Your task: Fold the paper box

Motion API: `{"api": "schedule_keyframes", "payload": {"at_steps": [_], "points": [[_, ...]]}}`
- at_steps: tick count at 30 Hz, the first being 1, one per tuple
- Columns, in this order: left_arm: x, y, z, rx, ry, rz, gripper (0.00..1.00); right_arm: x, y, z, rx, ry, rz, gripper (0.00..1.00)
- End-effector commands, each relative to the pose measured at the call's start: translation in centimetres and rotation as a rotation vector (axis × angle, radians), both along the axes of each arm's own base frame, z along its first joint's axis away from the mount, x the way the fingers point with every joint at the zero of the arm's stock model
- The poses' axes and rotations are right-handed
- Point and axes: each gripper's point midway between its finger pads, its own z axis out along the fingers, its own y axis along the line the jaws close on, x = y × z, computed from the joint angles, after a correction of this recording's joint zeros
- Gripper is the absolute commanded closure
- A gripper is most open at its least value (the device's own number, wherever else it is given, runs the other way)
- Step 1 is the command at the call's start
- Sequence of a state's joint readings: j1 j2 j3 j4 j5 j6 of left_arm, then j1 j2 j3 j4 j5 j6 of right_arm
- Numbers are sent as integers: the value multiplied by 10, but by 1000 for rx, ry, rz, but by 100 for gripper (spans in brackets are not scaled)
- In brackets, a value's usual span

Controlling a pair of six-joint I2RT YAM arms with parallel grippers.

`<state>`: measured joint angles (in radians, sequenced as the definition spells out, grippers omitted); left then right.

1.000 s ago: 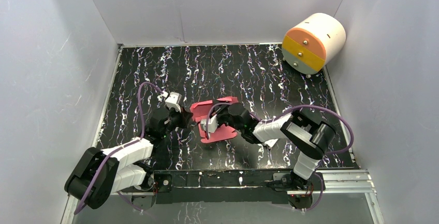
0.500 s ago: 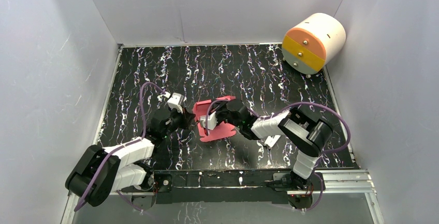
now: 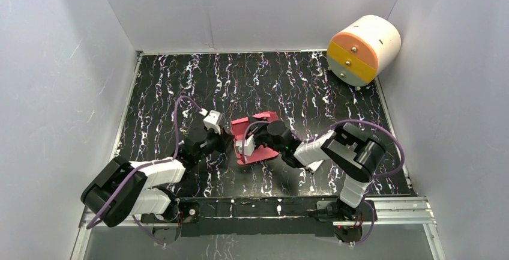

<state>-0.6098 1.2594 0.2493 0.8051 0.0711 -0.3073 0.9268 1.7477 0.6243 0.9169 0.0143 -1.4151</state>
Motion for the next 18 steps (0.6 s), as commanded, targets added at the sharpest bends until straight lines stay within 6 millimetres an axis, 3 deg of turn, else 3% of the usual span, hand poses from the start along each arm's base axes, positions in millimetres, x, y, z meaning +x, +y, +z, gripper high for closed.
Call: {"api": "schedule_keyframes", "payload": {"at_steps": [1, 11, 18], "points": [[-1, -22, 18, -34, -61, -58, 98, -18, 18, 39, 113, -176, 79, 100], [-7, -34, -3, -2, -40, -71, 97, -33, 4, 36, 190, -371, 6, 100], [-4, -23, -11, 16, -37, -6, 91, -36, 3, 36, 198, -367, 8, 100]]}}
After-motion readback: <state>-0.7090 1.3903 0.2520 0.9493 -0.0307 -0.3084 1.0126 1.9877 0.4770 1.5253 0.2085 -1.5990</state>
